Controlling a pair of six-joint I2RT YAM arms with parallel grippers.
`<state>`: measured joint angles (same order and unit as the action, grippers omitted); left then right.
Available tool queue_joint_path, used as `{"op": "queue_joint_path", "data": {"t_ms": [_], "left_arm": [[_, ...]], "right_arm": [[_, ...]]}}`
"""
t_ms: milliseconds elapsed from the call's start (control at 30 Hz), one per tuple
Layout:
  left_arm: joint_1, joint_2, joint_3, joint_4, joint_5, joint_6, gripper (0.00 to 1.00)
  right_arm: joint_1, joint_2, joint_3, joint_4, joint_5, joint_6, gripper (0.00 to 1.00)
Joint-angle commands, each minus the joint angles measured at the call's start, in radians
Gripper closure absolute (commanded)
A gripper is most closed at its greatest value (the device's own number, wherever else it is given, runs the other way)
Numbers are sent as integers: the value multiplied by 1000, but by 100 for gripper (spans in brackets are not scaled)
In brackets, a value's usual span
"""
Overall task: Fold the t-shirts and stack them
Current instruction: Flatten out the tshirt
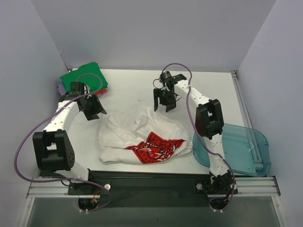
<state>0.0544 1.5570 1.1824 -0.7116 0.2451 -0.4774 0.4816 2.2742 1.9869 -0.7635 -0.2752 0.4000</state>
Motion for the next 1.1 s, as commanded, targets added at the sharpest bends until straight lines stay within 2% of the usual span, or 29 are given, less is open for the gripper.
{"op": "queue_joint_path", "data": {"t_ms": [0, 267, 400, 467, 567, 667, 700, 767, 1067], "left_arm": [[7, -6, 29, 47, 16, -1, 38], [7, 40, 46, 44, -6, 13, 38], [5, 61, 51, 43, -6, 25, 38], [7, 77, 54, 50, -10, 26, 38], [7, 109, 65, 54, -21, 37, 38], [7, 155, 86, 55, -32, 56, 39], [5, 167, 101, 58, -33, 63, 38], [7, 205, 115, 57, -38, 71, 39], [5, 339, 224, 89, -132, 131, 48]], "right_arm": [[-1, -4, 32, 36, -9, -62, 33], [-23, 38, -13, 53, -68, -87, 36], [-26, 44, -34, 55, -84, -98, 49], [-32, 50, -45, 55, -93, -99, 51], [-40, 54, -74, 53, -110, -102, 62], [-47, 39, -109, 56, -124, -110, 80], [-52, 33, -120, 56, -125, -112, 91], [-57, 7, -155, 55, -110, -109, 100], [-95, -174, -364, 62, -36, -96, 100]]}}
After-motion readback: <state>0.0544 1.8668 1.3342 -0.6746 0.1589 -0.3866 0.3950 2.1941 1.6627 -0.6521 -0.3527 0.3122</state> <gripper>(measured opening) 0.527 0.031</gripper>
